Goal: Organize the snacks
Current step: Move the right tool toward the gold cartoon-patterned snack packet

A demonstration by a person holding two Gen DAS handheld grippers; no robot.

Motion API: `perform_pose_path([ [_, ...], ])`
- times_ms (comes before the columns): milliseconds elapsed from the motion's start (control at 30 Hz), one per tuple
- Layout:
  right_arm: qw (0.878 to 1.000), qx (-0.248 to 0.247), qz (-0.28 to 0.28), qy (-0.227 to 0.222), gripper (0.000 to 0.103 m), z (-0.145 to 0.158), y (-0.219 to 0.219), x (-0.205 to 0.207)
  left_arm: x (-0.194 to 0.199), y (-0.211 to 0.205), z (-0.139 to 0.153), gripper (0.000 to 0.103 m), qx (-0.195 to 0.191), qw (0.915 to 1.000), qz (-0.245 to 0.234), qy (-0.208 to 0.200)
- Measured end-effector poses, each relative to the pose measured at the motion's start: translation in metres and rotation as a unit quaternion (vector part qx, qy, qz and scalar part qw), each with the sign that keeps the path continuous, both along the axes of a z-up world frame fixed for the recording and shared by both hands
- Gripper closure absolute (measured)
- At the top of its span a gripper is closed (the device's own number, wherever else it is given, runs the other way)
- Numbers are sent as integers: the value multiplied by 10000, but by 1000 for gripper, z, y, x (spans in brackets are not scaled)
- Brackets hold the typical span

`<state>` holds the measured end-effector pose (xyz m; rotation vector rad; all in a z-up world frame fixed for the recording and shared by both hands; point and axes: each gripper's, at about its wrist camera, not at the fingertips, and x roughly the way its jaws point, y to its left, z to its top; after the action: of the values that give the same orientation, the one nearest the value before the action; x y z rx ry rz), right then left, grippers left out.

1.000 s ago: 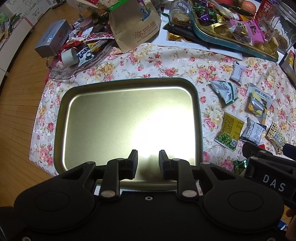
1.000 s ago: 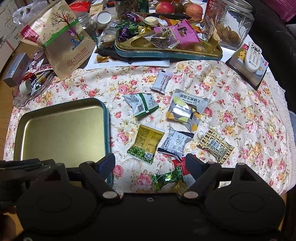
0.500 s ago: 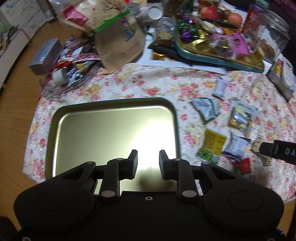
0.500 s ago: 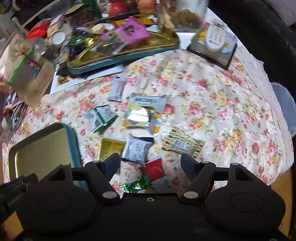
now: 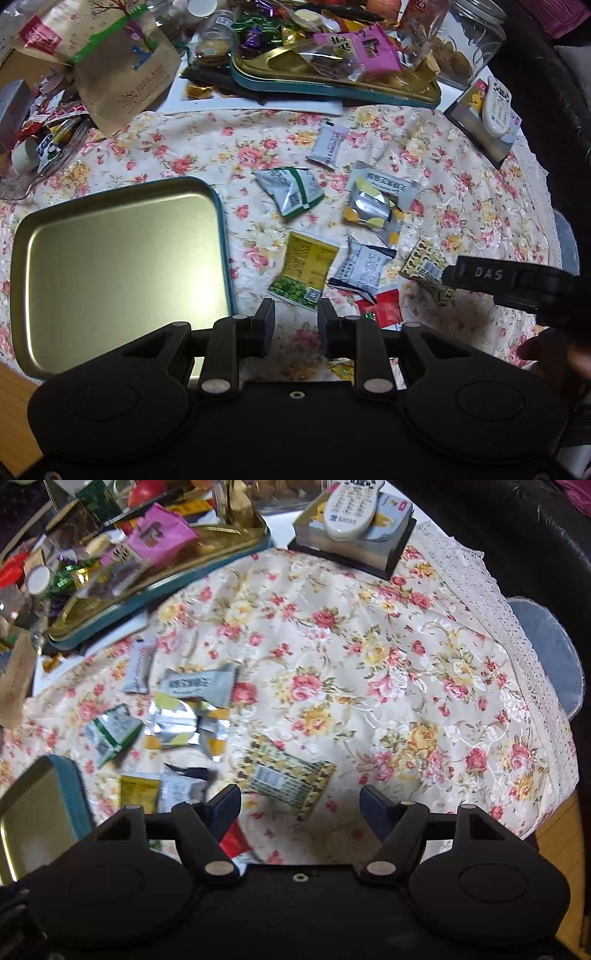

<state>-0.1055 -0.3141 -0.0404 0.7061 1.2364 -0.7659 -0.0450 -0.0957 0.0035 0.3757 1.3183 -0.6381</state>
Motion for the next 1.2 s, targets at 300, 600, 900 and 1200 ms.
perform_pose_path([
  [300,9987,193,467,117,36,-7,-10,-5,-6,-12,-10,70,239,9995,-35,179],
  [600,9945,-296,979,-216,37,-2,-17,3,6,-9,-15,70,239,9984,328,385],
  [900,9917,-101,1158,-550,36,-12,-22,4,8,-15,-5,70,274,9990,343,103],
  [1200,9918,-193,1157,-506,44,-21,-19,1,15,-16,-3,70,237,9987,426,119],
])
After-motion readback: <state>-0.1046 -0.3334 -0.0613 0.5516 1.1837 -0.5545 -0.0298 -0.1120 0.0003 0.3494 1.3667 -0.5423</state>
